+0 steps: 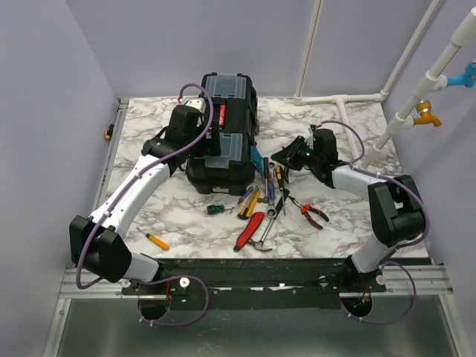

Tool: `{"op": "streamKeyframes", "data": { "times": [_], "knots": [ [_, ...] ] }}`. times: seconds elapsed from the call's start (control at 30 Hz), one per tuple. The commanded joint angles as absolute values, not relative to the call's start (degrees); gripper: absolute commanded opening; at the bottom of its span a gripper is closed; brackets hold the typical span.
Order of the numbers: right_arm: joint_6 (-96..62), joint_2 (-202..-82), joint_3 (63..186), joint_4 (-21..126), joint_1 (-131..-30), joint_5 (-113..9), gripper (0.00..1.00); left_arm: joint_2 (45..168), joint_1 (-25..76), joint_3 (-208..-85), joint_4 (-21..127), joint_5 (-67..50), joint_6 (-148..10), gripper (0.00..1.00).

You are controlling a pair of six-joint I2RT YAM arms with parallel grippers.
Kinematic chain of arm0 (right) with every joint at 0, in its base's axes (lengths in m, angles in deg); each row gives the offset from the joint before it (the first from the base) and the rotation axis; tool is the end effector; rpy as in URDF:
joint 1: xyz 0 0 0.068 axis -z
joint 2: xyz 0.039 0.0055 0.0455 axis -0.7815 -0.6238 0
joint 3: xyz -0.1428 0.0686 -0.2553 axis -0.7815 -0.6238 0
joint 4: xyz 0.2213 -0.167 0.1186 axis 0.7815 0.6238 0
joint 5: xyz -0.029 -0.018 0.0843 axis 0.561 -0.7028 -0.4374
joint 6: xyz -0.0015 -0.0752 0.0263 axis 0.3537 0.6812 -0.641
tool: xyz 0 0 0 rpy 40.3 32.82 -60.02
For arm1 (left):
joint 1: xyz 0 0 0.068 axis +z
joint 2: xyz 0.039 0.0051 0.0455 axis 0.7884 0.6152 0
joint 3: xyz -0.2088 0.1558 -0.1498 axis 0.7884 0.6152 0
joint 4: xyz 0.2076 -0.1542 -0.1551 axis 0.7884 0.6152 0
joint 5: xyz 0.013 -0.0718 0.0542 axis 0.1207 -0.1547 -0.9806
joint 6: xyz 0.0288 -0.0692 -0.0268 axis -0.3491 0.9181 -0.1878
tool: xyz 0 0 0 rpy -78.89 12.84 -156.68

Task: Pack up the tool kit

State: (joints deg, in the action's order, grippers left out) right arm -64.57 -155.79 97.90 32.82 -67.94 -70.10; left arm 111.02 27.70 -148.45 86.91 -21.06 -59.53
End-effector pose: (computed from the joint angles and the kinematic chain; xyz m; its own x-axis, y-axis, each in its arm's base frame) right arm 0.3848 0.1452 0.1794 -0.7597 0.5395 -0.3630 -0.0152 0.5434 0.8393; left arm 0.3432 -0.1497 0.3422 -0.6533 -0.0916 -0.7516 0.1359 0.9623 -0.2355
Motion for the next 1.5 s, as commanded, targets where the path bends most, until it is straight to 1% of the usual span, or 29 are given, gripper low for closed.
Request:
{"op": "streamKeyframes", "data": {
  "times": [0.0,0.03,0.07,0.23,0.4,0.6,0.87,1.07,1.17,1.3,1.37,1.47],
  "knots": [
    [-56.58,-158.3,102.71,42.1,-68.06,-63.08,0.07,111.99,27.43,-146.56,93.05,-19.22,-60.73,0.98],
    [-55.89,-159.04,103.27,43.24,-68.1,-62.57,0.01,111.54,27.43,-146.17,92.31,-19.93,-60.51,0.98],
    [-55.48,-159.67,103.63,43.73,-68.26,-62.69,0.01,110.88,27.51,-145.62,91.56,-20.73,-60.18,0.97],
    [-55.66,-162.1,104.24,41.83,-69.71,-66.22,0.01,109.22,28.76,-146.17,90.33,-21.8,-59.4,0.97],
    [-58.24,-164.96,103.68,36.58,-69.95,-72.3,0.01,110.52,29.77,-151.7,93.94,-24.09,-59.82,0.99],
    [-60.87,-167.12,102.74,31.68,-70.6,-74.85,0.01,114.67,30.74,-157.47,97.33,-26.05,-58.9,0.98],
    [-61.04,-173.26,103.99,32.29,-71.08,-75.49,0.01,119.51,32.48,-155.59,95.02,-23.07,-58.78,0.99],
    [-62.45,-175.27,103.97,30.75,-71.42,-74.63,0.01,120.91,32.62,-155.25,94.65,-21.69,-59.75,0.98],
    [-63.35,-174.26,106.33,30.46,-72.84,-76.04,0.01,121.77,32.66,-155.56,94.52,-20.82,-60.34,0.98],
    [-65.9,-168.55,108.73,25.32,-76.25,-79.45,0.01,123.05,32.68,-156.07,94.74,-19.63,-60.9,0.99],
    [-66.83,-165.18,109.3,20.49,-78.12,-81.35,0.01,123.38,32.61,-155.99,94.38,-18.43,-60.65,0.99],
    [-68.4,-163.1,110.7,16.28,-80.92,-83.68,0.01,123.84,32.4,-155.29,92.96,-16.85,-60.31,0.98]
  ]
}}
